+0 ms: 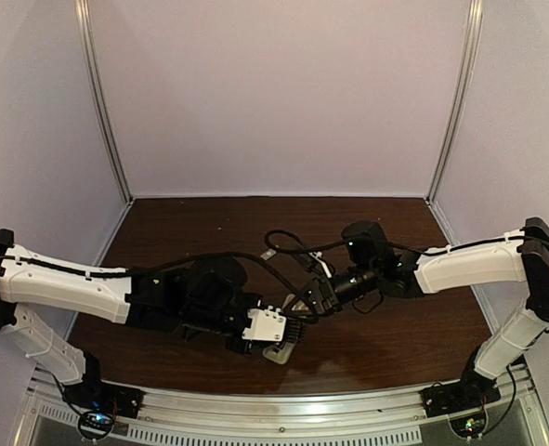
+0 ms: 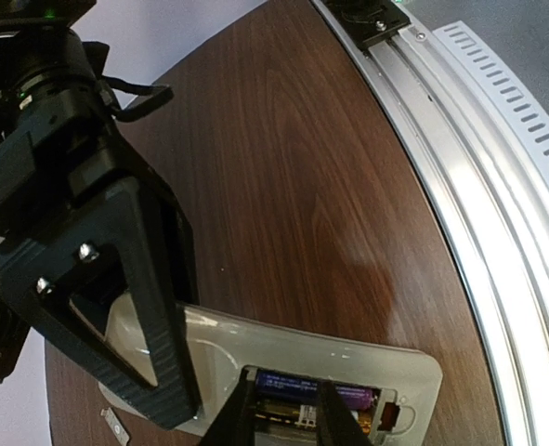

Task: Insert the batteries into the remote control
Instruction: Press the battery in the battery compartment.

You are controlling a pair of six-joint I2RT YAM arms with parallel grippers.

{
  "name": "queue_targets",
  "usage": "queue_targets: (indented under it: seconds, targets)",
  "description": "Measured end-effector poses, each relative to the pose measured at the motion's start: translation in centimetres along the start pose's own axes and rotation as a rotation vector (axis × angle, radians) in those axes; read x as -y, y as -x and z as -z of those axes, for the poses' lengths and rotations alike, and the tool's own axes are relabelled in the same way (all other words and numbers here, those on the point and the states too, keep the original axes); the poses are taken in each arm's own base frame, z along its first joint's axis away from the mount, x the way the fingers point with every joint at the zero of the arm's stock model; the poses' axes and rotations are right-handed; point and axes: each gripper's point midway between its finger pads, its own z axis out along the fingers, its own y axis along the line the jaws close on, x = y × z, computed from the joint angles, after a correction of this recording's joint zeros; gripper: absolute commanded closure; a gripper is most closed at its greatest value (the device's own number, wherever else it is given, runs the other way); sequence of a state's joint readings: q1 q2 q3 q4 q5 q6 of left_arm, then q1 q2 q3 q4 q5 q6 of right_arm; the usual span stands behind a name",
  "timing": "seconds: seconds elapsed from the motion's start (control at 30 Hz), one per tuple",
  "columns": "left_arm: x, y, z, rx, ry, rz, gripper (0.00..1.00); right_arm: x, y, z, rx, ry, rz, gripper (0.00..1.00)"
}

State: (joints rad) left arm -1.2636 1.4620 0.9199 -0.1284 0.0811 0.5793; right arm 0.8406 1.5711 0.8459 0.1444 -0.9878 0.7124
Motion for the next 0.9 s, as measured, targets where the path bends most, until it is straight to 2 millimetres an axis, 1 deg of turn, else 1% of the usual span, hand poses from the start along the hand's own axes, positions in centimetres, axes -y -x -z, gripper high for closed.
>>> queue_targets:
  seconds: [0.03,0.13,0.2,0.27,0.3,0.37,0.47,0.6,0.7,0.8,0.9]
  targets:
    - [-0.2,0.0,0.4,0.002,0.012,0.013,0.66,-0.2,0.2,0.1,0.009,0.006,0.013,1.00]
    - [-1.2,0.5,1.7,0.025,0.059,0.057,0.50,-0.2,0.7,0.3,0.028,0.010,0.028,1.00]
    - [-2.3,1.0,2.8,0.050,0.109,0.100,0.41,0.1,1.0,0.6,0.041,0.008,0.030,1.00]
    - [-3.8,1.4,4.0,0.087,0.174,0.171,0.34,0.4,1.3,0.9,0.056,0.000,0.029,1.00]
    - [-4.6,1.4,4.7,0.104,0.207,0.210,0.32,0.6,1.5,1.0,0.064,-0.005,0.029,1.00]
    - [-5.7,1.0,5.7,0.134,0.259,0.293,0.32,0.6,2.0,1.4,0.084,-0.014,0.036,1.00]
    - [-6.6,0.0,6.3,0.159,0.299,0.435,0.33,0.1,2.7,1.9,0.116,-0.018,0.058,1.00]
    - [-6.7,-0.9,5.6,0.178,0.282,0.594,0.35,-0.7,3.4,2.5,0.154,-0.021,0.089,1.00]
    - [-6.1,-1.2,4.0,0.170,0.238,0.667,0.36,-0.9,3.7,2.7,0.170,-0.026,0.101,1.00]
    - [-5.6,-1.7,2.0,0.138,0.193,0.723,0.36,-0.8,3.9,2.8,0.180,-0.032,0.104,1.00]
    - [-5.4,-1.9,0.9,0.122,0.171,0.763,0.37,-0.9,4.0,2.8,0.186,-0.030,0.106,1.00]
